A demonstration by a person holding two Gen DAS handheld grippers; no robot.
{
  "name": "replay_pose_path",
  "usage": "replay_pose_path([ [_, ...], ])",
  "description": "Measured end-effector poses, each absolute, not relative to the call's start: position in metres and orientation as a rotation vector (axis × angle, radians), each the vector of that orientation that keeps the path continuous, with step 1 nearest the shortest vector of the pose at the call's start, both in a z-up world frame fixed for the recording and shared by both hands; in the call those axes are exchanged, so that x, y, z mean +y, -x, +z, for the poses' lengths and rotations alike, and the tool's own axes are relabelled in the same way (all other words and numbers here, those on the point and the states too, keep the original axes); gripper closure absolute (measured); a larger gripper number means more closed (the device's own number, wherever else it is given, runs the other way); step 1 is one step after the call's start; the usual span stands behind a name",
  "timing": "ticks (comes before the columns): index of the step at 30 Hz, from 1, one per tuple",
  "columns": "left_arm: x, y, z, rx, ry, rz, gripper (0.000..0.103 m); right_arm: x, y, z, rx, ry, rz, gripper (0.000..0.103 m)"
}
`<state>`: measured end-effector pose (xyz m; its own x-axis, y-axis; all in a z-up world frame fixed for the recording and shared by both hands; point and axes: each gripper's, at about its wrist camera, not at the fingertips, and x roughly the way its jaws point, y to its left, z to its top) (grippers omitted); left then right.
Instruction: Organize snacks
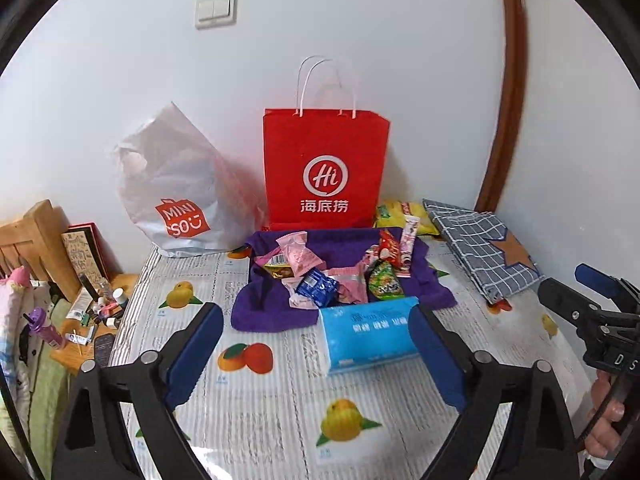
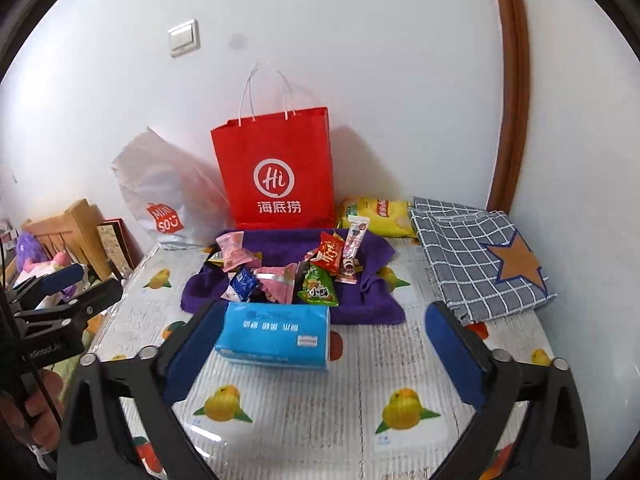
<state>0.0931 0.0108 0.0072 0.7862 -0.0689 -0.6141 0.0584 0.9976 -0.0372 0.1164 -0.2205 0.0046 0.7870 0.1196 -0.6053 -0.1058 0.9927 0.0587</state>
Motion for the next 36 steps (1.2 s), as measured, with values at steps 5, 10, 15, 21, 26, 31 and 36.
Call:
replay_pose_path([
  [5, 0.005, -0.068, 0.008, 0.655, 0.014, -0.058, 0.008, -0.229, -0.094, 0.002, 0.653, -0.037, 0.084, 0.000],
  [10, 0.004, -0.051, 0.010, 0.637, 0.015, -0.039, 0.008, -0.232, -0.073, 0.006, 0.631, -0.032, 0.086, 0.000],
  [15, 0.007, -0.044, 0.011, 0.632, 0.019, -0.032, 0.007, -0.232, -0.062, 0.012, 0.607, -0.026, 0.083, 0.000],
  [21, 0.006, -0.040, 0.011, 0.641, 0.012, -0.023, 0.007, -0.229, -0.056, 0.012, 0.598, -0.025, 0.094, 0.000],
  [26, 0.006, -0.039, 0.012, 0.641, 0.008, -0.024, 0.007, -0.228, -0.051, 0.015, 0.589, -0.026, 0.099, 0.000],
  [31, 0.005, -0.036, 0.014, 0.639, 0.001, -0.024, 0.007, -0.226, -0.047, 0.017, 0.583, -0.025, 0.101, 0.000],
  [36, 0.004, -0.032, 0.016, 0.639, -0.001, -0.031, 0.007, -0.224, -0.046, 0.018, 0.583, -0.017, 0.104, 0.000],
])
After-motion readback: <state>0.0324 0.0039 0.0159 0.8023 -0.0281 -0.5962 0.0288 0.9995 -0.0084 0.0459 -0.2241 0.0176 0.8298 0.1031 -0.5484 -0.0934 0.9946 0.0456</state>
